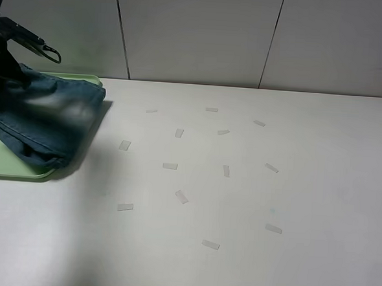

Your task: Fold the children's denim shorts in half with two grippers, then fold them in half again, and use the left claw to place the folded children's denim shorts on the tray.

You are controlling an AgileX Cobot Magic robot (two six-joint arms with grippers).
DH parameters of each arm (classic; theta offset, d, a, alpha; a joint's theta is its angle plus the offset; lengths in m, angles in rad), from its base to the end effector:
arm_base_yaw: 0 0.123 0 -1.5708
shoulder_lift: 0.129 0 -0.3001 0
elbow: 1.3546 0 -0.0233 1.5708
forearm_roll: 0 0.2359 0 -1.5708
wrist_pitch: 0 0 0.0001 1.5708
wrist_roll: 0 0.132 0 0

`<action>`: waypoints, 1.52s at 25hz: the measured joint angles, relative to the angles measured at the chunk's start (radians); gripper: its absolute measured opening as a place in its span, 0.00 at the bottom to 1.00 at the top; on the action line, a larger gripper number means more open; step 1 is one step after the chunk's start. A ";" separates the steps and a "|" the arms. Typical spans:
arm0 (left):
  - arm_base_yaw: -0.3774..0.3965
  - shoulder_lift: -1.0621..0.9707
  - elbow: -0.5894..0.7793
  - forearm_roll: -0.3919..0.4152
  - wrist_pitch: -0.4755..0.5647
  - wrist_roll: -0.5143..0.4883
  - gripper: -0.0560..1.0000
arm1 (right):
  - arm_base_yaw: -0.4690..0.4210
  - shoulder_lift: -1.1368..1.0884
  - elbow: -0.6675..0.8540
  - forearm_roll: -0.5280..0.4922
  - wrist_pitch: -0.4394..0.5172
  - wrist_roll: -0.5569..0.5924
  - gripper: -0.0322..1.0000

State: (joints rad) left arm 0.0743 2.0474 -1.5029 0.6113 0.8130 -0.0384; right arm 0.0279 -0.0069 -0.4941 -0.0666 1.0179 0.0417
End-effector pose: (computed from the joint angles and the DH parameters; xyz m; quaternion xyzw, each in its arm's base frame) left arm 0.4341 0.0875 0.1760 0.1184 0.9511 0.2496 0.1383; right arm 0.0055 -0.0073 0.2550 0.0064 0.8411 -0.0145 0.5406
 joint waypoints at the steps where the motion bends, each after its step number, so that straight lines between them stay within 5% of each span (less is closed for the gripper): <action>1: 0.005 0.000 0.000 0.019 -0.001 -0.017 0.22 | 0.000 0.000 0.000 0.000 0.000 0.000 0.70; 8: 0.036 0.000 0.000 0.064 -0.013 -0.052 0.22 | 0.000 0.000 0.000 0.000 0.000 0.000 0.70; 20: 0.036 0.000 0.000 -0.019 -0.037 -0.035 0.22 | 0.000 0.000 0.000 0.000 0.000 0.000 0.70; 22: 0.037 0.000 0.000 -0.023 -0.031 -0.009 0.33 | 0.000 0.000 0.000 0.000 0.000 0.000 0.70; 26: 0.037 -0.020 0.000 -0.028 -0.018 0.006 0.79 | 0.000 0.000 0.000 0.000 0.000 0.000 0.70; 28: 0.037 -0.042 0.000 -0.028 -0.022 -0.011 0.91 | 0.000 0.000 0.000 0.000 0.000 0.000 0.70; 38: 0.037 -0.163 0.000 -0.027 -0.034 -0.067 0.99 | 0.000 0.000 0.000 0.000 0.000 0.000 0.70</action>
State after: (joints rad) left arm 0.1113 1.8840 -1.5029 0.5841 0.7786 -0.1052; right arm 0.0279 -0.0069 -0.4941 -0.0666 1.0179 0.0417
